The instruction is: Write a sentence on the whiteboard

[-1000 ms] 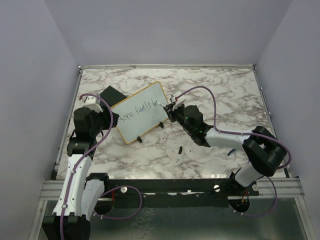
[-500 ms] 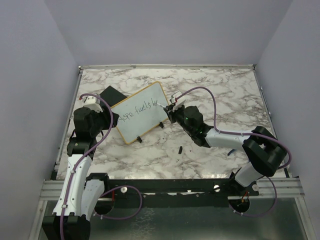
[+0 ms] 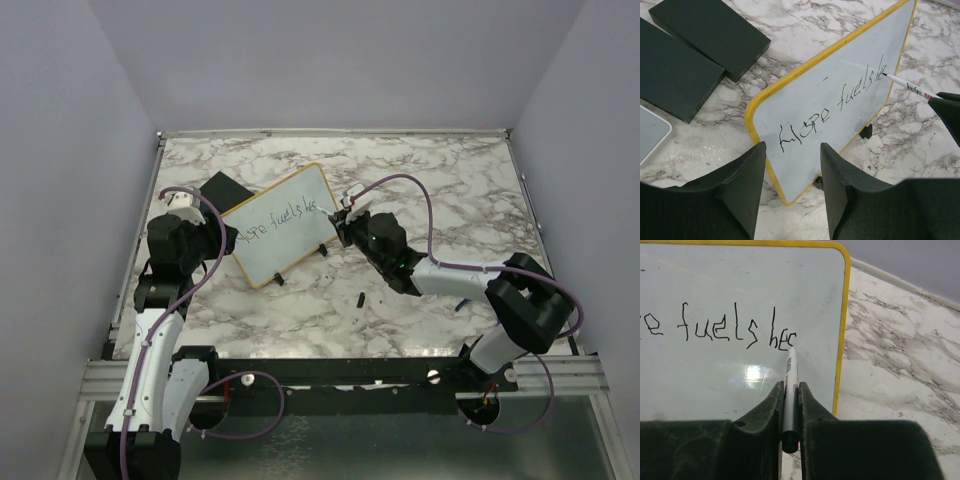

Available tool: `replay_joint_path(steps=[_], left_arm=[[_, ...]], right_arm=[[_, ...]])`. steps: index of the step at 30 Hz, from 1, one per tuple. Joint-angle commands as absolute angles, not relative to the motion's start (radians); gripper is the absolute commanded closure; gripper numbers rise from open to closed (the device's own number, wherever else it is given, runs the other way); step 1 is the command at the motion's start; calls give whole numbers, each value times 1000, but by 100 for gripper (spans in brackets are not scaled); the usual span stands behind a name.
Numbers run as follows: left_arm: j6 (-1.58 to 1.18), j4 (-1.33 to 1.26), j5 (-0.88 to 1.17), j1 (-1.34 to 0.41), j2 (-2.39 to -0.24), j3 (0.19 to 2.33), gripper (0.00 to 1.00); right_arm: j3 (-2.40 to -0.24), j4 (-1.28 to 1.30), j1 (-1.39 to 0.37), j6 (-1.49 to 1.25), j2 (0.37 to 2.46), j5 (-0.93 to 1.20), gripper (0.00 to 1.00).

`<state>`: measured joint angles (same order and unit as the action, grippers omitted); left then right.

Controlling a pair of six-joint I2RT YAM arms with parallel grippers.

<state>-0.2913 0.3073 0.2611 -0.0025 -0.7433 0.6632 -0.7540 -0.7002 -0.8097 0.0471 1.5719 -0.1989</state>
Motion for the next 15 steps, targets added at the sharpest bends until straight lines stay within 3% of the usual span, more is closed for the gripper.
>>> replay_joint_path(steps=[1, 15], left_arm=[[-291, 291, 271, -9, -738, 655, 50], [-291, 291, 270, -9, -735, 654, 50]], right_arm=[[-743, -664, -808, 66, 1558, -242, 100], [-798, -667, -808, 72, 1577, -223, 100]])
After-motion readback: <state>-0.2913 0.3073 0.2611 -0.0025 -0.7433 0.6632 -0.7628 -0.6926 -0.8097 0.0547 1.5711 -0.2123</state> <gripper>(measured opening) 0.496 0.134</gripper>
